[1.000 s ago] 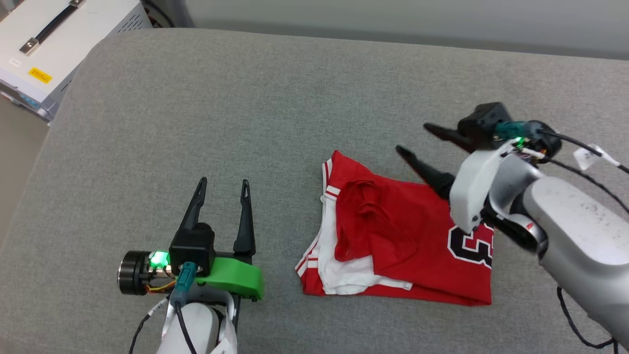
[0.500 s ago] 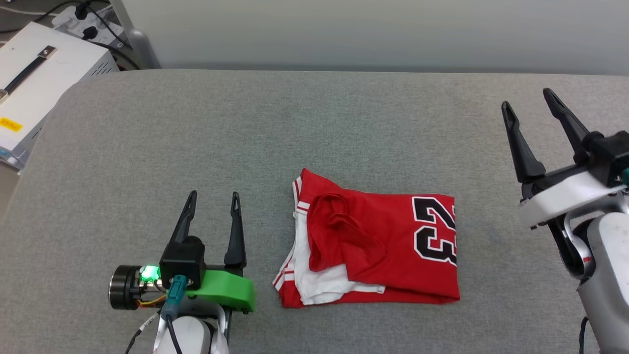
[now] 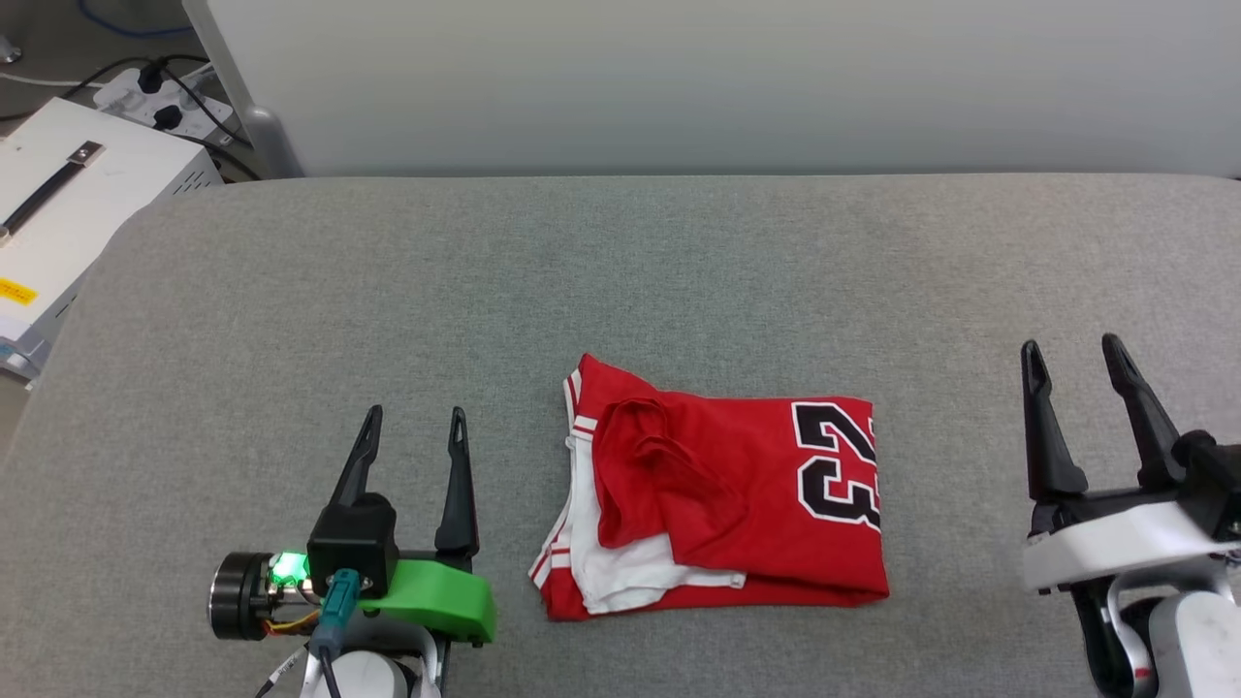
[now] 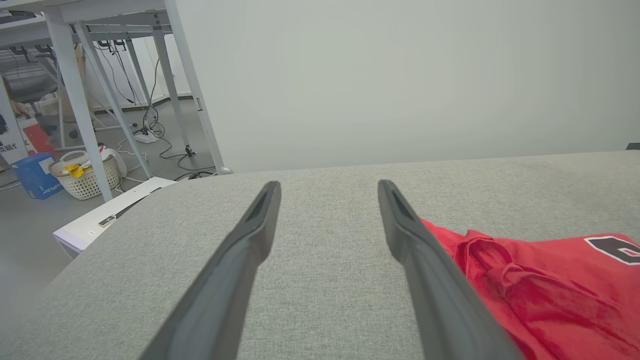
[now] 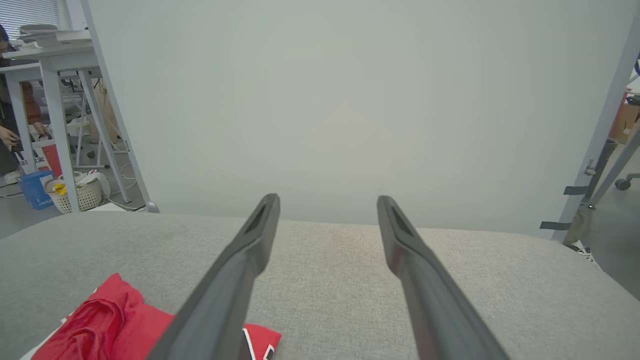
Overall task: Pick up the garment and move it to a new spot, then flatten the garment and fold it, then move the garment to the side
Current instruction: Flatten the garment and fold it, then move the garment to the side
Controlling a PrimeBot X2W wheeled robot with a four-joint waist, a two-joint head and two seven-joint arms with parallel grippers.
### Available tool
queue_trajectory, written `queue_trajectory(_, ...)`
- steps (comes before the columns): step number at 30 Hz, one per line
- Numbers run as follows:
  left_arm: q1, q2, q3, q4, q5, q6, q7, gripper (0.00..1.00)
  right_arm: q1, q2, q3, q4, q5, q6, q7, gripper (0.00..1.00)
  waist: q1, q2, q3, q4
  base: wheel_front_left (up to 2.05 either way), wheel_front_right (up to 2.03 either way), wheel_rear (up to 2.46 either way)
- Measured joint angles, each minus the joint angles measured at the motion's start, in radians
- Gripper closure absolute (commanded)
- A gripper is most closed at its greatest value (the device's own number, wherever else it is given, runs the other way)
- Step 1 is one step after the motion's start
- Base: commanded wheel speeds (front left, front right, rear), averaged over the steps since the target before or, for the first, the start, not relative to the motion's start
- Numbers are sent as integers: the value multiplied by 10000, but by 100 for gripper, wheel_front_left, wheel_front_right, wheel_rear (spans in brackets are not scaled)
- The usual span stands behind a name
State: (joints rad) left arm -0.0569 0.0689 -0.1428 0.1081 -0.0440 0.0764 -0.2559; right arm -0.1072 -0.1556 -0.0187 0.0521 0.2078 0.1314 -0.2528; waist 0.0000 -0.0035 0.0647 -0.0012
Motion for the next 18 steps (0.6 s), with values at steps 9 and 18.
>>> queue_trajectory(9, 300, -2, 75, -10, -10, -105, -2, 0, 1282, 474, 107, -144, 0, 2, 0, 0, 0, 0, -260, 137, 0, 0, 0)
queue_trajectory(18, 410, -6, 123, 13, -12, -117, -2, 0, 1729, 709, 215, -111, -27, 0, 0, 0, 0, 0, -311, 212, 0, 0, 0)
